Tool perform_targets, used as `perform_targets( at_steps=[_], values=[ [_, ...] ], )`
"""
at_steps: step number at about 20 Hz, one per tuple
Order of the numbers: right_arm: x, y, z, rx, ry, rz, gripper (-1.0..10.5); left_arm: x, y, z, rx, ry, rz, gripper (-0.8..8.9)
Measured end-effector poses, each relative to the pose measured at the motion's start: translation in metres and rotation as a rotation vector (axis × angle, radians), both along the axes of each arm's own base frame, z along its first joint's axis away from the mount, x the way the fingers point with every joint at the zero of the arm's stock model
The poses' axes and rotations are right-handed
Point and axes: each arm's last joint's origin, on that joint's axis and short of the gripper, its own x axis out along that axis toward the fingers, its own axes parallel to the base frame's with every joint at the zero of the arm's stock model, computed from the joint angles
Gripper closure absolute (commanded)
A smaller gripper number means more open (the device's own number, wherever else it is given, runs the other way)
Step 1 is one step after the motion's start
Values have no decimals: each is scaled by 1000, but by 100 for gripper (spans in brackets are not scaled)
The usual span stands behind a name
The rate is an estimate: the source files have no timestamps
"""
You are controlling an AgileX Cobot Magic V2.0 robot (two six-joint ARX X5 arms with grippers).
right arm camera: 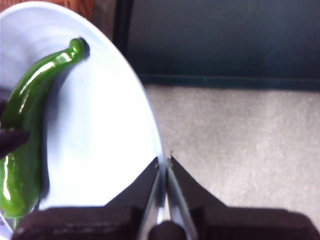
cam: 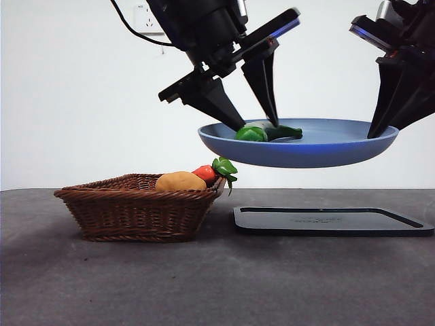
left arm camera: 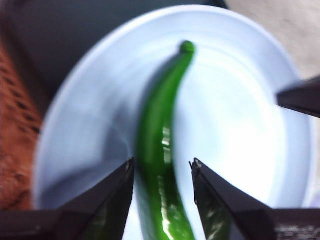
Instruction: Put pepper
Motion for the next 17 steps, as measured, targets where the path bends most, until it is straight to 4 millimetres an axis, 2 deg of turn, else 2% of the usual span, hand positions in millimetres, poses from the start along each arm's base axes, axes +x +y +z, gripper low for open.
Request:
perform_targets(
  at_steps=[3,7,10,14,17],
  values=[
    [0,0,0,-1,6,0,941,-4,2,10,-43,-13,-26,566],
    [1,-4,-1,2,12,-24,941,-14,12,37,-88,-86,-67,566],
    [8,-14,-1,13,-9,-78,941,-23,23,56,-112,-130,-94,566],
    [28,-39,-12,26,-3,-204,941,-49,48,100,-190,-260,-118,566],
    [55,-54,-30,26,45,-267,941,-69,67,127,-246,-341,-124,566]
  ],
)
